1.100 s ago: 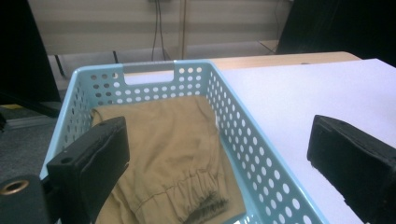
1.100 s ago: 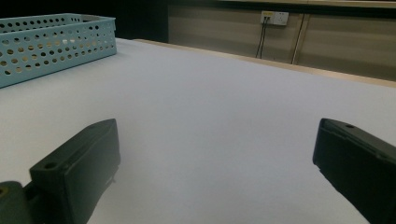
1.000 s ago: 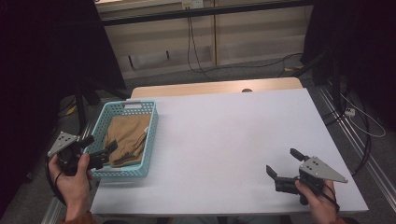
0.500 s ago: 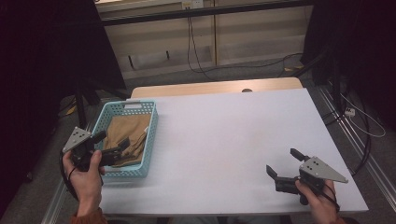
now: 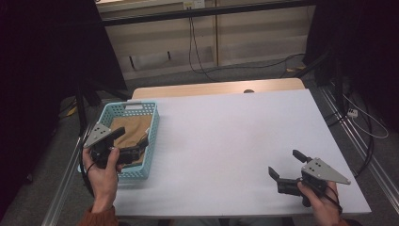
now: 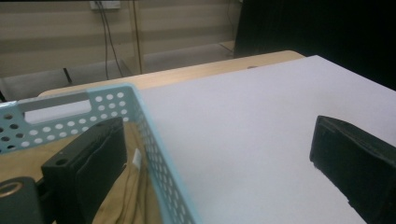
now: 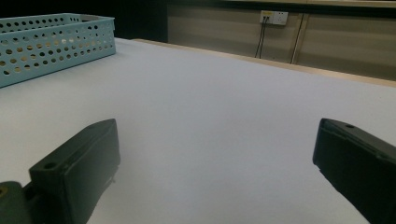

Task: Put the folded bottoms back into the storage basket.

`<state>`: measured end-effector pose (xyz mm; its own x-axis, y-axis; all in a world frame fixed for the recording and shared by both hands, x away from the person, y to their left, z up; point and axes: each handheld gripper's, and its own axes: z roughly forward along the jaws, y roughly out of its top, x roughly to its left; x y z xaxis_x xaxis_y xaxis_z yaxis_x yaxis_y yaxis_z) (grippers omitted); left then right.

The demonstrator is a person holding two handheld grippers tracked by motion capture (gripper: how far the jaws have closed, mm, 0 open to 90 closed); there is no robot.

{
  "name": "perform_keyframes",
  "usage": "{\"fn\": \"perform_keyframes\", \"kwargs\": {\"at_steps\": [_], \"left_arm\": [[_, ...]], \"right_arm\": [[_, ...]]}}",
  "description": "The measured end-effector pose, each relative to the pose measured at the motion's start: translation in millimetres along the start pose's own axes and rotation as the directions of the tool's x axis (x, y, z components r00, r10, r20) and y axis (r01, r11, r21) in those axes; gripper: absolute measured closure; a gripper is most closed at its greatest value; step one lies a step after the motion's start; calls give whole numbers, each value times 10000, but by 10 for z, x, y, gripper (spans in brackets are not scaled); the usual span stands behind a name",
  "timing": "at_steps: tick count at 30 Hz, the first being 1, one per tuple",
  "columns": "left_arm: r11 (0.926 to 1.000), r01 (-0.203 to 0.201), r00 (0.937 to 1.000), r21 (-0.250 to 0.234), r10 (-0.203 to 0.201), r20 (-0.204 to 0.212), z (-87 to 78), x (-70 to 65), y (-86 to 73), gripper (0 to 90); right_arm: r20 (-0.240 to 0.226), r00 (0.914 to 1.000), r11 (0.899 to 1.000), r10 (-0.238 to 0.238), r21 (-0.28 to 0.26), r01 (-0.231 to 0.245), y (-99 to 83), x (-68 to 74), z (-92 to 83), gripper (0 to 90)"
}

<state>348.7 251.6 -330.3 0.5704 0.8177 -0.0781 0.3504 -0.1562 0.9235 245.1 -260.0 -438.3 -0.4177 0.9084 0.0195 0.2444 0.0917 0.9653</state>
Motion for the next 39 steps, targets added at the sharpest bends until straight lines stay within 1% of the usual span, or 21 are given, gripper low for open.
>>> {"fn": "perform_keyframes", "kwargs": {"at_steps": [2,4,7,8,11,12,13,15,16,18,19,20,21,22,23,24,25,28,31,36,39], "left_arm": [[10000,-40,10000,46,40,28,19,-17,5,42],[9999,-155,9996,73,154,232,82,-58,10,42],[9995,-269,9990,174,263,363,142,-110,18,42],[9995,-269,9990,174,263,363,142,-110,18,42],[9991,-348,9980,238,335,541,220,-185,25,42],[9991,-348,9980,238,335,541,220,-185,25,42],[9989,-385,9969,256,367,691,264,-225,24,42],[9987,-400,9958,309,373,838,301,-255,27,42],[9989,-388,9954,258,364,890,318,-271,25,43],[9990,-372,9962,229,353,799,342,-305,18,41],[9992,-365,9957,185,348,862,361,-321,10,40],[9989,-403,9949,243,379,936,379,-339,3,40],[9991,-327,9944,280,298,1010,398,-368,-13,40],[9991,-327,9944,280,298,1010,398,-368,-13,40],[9993,-289,9904,254,252,1362,426,-397,-33,40],[9988,-450,9891,198,418,1414,440,-425,-45,40],[9986,-483,9897,231,447,1362,445,-446,-51,40],[9977,-585,9868,333,528,1534,491,-504,-90,40],[9958,-718,9872,562,629,1468,539,-557,-145,40],[9957,-772,9860,521,685,1523,594,-628,-217,41],[9921,-1010,9837,740,885,1564,627,-680,-270,40]], "right_arm": [[-5,10000,10000,6,-13,-6,0,0,0,6],[14,10000,10000,37,-9,-37,1,3,1,8],[37,10000,10000,61,-19,-61,0,2,3,9],[43,10000,10000,70,-16,-70,0,2,4,9],[53,10000,10000,73,-19,-73,-1,3,3,10],[62,10000,10000,74,-14,-74,-1,3,2,10],[69,9999,10000,86,-15,-86,-1,3,2,11],[101,9999,9999,104,-20,-104,-2,3,3,13],[118,9999,9999,107,-21,-107,-2,3,2,14],[147,9998,9999,132,-8,-132,-3,2,4,15],[162,9998,9999,135,2,-135,-3,1,4,16],[175,9998,9999,125,-2,-125,-3,0,5,16],[184,9998,9999,121,4,-121,-3,0,5,16],[187,9997,9999,126,8,-126,-3,0,4,17],[195,9997,9999,127,12,-128,-3,0,2,17],[202,9997,9999,129,6,-130,-3,0,1,17],[205,9997,9999,146,-11,-145,-3,2,-1,16],[197,9997,9999,115,-19,-115,-3,3,-7,16],[200,9997,9999,108,-7,-108,-5,3,-12,15],[195,9997,9999,111,9,-111,-7,3,-10,15],[196,9997,9999,117,12,-117,-8,2,-9,14]]}}
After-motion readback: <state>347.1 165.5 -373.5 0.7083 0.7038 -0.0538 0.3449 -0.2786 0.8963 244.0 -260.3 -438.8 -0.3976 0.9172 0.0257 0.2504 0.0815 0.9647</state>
